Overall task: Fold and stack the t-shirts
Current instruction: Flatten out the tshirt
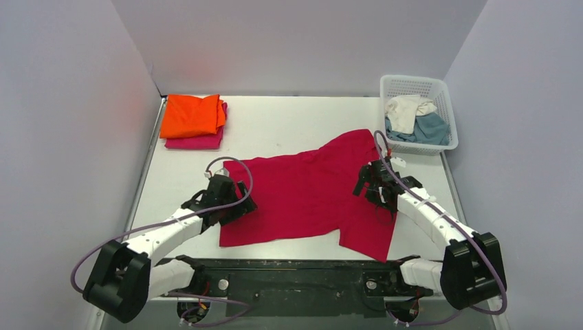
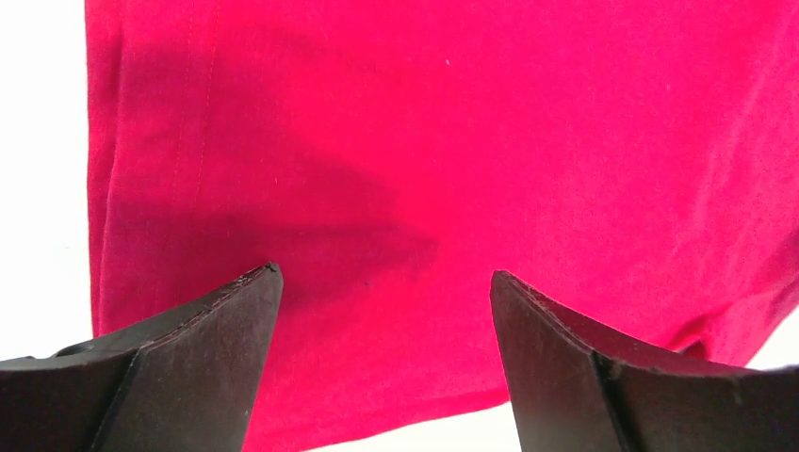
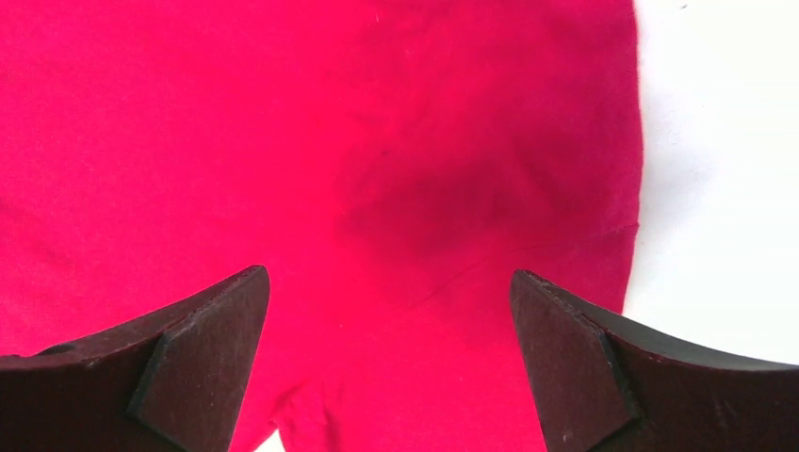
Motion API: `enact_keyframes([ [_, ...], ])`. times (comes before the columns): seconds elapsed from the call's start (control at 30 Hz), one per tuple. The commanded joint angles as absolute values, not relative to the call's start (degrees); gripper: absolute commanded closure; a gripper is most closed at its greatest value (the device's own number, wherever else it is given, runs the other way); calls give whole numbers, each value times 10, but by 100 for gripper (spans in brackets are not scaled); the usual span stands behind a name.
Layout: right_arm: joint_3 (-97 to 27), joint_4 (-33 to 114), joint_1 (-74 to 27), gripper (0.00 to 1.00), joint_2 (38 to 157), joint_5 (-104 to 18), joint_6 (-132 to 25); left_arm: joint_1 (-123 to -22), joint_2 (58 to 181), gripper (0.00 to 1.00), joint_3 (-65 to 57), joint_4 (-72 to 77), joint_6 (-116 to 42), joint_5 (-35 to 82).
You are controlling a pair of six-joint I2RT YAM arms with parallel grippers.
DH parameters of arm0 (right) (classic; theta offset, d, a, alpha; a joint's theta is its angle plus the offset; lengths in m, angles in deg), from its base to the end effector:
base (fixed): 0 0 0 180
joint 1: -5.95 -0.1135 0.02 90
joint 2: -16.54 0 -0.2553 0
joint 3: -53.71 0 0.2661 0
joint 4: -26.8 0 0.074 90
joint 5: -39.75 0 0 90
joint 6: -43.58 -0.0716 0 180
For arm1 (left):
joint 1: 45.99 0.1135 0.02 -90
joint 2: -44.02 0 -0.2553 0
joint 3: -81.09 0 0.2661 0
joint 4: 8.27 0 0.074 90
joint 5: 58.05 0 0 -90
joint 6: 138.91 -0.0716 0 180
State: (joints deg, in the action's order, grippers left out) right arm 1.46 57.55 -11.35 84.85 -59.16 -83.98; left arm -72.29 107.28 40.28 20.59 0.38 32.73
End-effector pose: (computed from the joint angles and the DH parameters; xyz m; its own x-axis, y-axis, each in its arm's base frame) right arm 0.2710 0.0728 0.1716 -0.6692 0.4223 -0.6114 0.2717 0.9049 0.3277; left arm 0.2174 -0.1064 0.1262 -0.7864 -0.4568 -0.4158 -0.2464 0.8493 -0.4669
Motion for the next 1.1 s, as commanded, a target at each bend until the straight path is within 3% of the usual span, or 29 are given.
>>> enact_keyframes([
  [0.0,22,552,-111,6,898,-574,-852,-718,1126,8,389,113,13,348],
  [0.3,-76,507,-103,7,1092,-545,-840,-595,1313,8,323,72,-25,303],
  [0.6,-231,530,-96,7,1189,-550,-828,-548,1413,8,150,141,-69,309],
  [0.8,-207,572,-104,6,1059,-581,-824,-557,1286,8,155,226,-68,357],
  [1.07,0,598,-105,0,817,-658,-904,-541,1054,8,314,303,12,496],
])
